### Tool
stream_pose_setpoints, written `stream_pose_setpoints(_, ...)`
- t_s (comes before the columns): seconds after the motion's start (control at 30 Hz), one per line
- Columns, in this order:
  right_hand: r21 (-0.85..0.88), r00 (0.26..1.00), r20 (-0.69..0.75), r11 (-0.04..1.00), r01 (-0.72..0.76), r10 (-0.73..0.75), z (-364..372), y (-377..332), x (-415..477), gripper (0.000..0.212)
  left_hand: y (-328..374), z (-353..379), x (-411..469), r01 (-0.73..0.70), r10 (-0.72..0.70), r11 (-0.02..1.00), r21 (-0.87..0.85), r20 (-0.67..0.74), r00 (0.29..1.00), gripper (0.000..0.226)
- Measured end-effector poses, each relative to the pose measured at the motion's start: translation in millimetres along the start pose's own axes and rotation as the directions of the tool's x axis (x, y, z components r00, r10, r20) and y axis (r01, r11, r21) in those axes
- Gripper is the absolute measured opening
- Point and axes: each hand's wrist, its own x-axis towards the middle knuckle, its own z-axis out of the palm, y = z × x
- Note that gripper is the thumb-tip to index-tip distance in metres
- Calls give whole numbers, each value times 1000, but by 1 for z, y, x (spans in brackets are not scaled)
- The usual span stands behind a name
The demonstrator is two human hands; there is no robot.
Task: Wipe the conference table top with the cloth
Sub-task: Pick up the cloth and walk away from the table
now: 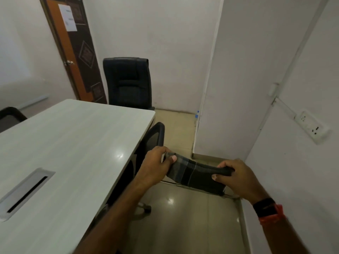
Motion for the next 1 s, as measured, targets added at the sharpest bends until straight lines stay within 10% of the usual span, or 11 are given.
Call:
stream_pose_setpoints(0.4, 443, 855, 512, 825, -351, 89, -5, 75, 195, 75, -4, 77, 257, -225, 285, 952, -209, 329, 900, 13)
stream_pose_setpoints(1.0, 723, 817, 289, 446, -528, 499, 12, 191, 480, 39, -124, 182, 532, 179, -109, 958, -222, 294, 950, 16)
